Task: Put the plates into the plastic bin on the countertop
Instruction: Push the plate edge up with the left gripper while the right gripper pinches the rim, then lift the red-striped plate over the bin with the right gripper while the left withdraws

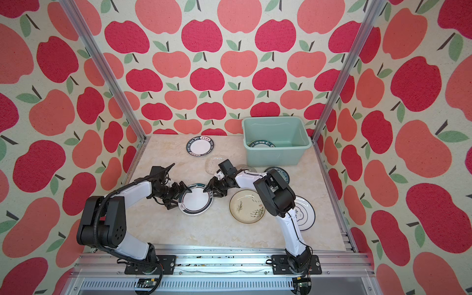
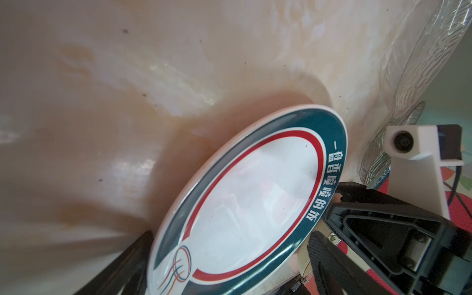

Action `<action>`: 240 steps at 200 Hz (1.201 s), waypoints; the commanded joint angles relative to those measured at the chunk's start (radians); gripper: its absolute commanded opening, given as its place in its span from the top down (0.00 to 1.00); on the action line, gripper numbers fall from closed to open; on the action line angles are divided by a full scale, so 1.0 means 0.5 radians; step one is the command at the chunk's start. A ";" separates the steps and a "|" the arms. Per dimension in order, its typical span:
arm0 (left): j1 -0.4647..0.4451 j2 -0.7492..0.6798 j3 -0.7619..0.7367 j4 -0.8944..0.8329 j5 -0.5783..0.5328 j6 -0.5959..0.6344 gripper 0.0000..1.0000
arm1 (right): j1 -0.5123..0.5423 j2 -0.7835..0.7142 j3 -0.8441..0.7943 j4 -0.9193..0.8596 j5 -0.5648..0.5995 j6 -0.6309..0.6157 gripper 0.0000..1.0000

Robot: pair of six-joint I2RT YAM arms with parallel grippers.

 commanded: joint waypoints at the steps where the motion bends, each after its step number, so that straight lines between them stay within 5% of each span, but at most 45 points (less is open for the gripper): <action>1: -0.002 0.029 -0.035 0.132 0.108 -0.013 0.04 | 0.051 0.044 0.077 0.067 -0.125 0.019 0.54; 140: -0.010 -0.270 -0.082 0.032 -0.085 -0.112 0.05 | 0.095 -0.290 0.160 -0.462 0.350 -0.293 0.97; 195: -0.015 -0.639 -0.014 -0.168 -0.355 -0.167 0.04 | 0.093 -0.539 0.185 -0.696 0.506 -0.427 1.00; 240: -0.015 -1.078 0.131 -0.194 -0.557 -0.161 0.01 | 0.004 -0.740 0.475 -1.282 0.658 -0.732 1.00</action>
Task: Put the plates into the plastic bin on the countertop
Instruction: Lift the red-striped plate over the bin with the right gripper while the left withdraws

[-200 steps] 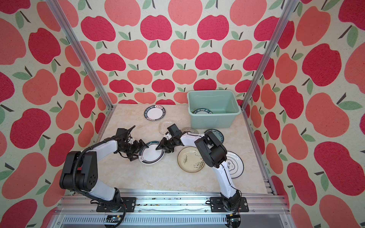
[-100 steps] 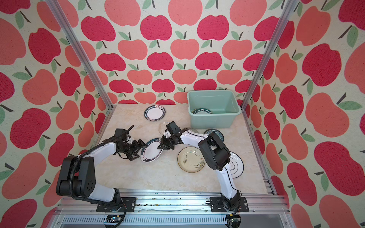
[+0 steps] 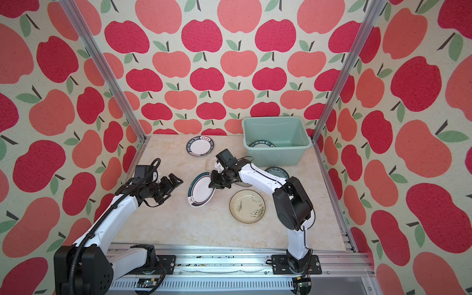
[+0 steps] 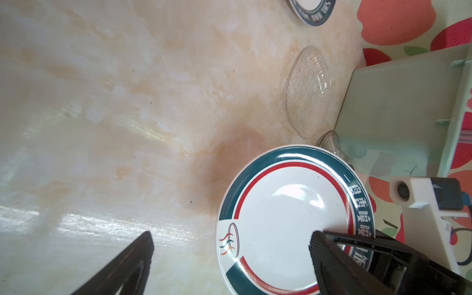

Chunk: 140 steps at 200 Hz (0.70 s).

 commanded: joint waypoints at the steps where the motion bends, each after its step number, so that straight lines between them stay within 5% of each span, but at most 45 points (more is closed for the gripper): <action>1: -0.007 -0.198 0.134 -0.059 -0.177 0.007 0.01 | -0.072 -0.185 0.242 -0.403 0.110 -0.266 1.00; 76: -0.053 -0.231 0.610 -0.057 -0.168 0.110 0.01 | -0.549 -0.382 0.762 -0.721 0.013 -0.465 1.00; 140: -0.525 0.186 1.194 -0.234 -0.329 0.280 0.01 | -1.058 -0.158 1.235 -0.667 -0.213 -0.436 1.00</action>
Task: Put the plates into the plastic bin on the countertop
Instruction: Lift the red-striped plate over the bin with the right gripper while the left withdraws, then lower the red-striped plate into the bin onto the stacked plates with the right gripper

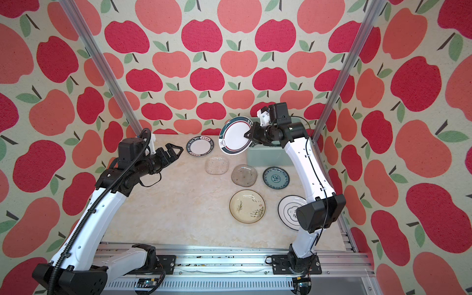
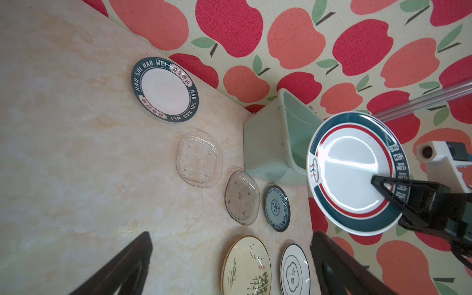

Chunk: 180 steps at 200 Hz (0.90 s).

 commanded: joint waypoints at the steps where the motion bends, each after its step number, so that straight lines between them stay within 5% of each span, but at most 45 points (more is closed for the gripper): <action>1: -0.149 0.111 0.196 -0.130 -0.103 0.131 0.01 | -0.148 0.116 0.169 0.019 -0.158 -0.032 1.00; 86: -0.443 0.635 0.563 -0.144 -0.111 0.216 0.01 | -0.617 0.576 0.406 0.073 -0.205 -0.167 1.00; 180: -0.524 1.109 0.841 -0.260 -0.051 0.266 0.01 | -0.755 1.075 0.556 0.226 -0.195 -0.305 1.00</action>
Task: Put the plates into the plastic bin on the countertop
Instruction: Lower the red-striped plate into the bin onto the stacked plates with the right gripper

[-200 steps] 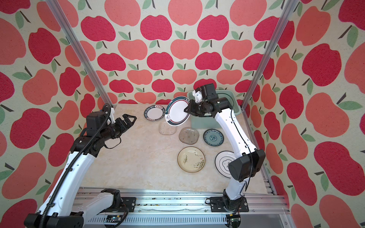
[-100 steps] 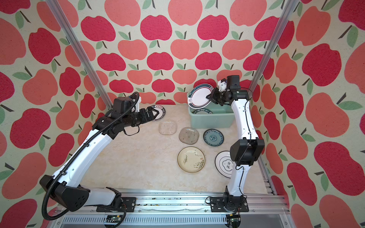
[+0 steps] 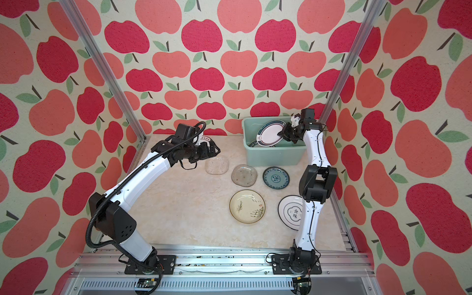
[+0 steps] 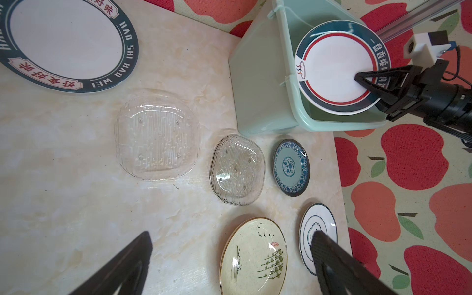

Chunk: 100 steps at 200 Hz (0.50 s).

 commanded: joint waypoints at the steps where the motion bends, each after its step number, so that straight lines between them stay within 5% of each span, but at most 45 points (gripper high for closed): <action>1: -0.018 0.062 0.137 -0.097 0.017 0.062 0.01 | 0.007 0.097 0.133 0.083 -0.053 -0.097 1.00; 100: -0.060 0.198 0.262 -0.234 0.007 0.089 0.01 | 0.107 0.373 0.179 0.130 -0.012 -0.175 1.00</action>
